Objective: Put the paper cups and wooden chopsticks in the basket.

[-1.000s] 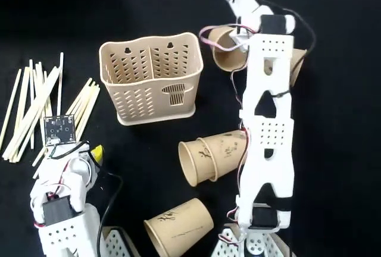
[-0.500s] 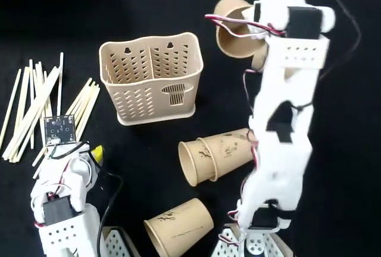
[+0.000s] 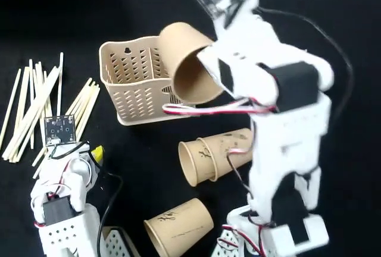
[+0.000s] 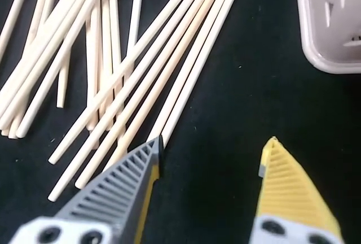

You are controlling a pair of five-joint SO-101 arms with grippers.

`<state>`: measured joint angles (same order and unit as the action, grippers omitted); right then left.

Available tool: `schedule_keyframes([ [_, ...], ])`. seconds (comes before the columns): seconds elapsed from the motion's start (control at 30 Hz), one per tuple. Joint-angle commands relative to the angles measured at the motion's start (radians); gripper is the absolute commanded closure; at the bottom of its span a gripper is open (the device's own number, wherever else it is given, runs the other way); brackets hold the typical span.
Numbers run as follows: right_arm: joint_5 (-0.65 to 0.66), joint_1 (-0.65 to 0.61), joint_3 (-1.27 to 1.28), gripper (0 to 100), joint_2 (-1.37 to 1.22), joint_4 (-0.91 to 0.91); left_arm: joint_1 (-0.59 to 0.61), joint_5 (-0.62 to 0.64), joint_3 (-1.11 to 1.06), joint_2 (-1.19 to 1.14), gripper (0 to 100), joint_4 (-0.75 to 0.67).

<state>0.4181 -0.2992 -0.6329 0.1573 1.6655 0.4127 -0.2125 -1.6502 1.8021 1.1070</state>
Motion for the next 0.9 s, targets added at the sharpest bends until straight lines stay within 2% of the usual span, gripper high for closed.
schedule_keyframes([
  [0.0,-0.029,-0.008,-0.038,98.7,-0.102,-0.040,-0.008,-0.005,0.004,0.003,72,-0.017],
  [0.2,-0.054,0.014,-0.231,98.7,-0.317,0.083,-0.008,-0.006,0.004,0.003,72,-0.018],
  [0.4,-0.055,0.015,-0.291,97.8,-0.420,0.097,-0.008,-0.006,0.004,0.003,72,-0.018],
  [0.47,-0.051,0.011,-0.283,92.0,-0.424,0.097,-0.008,-0.006,0.004,0.003,72,-0.018],
  [0.67,-0.015,-0.035,-0.294,62.8,-0.424,0.097,-0.008,-0.006,0.004,0.003,72,-0.018],
  [0.73,-0.014,-0.063,-0.308,58.9,-0.424,0.095,-0.010,-0.006,0.004,0.003,72,-0.018],
  [0.87,-0.011,-0.109,-0.420,58.3,-0.426,0.084,-0.010,-0.006,0.004,0.003,72,-0.018],
])
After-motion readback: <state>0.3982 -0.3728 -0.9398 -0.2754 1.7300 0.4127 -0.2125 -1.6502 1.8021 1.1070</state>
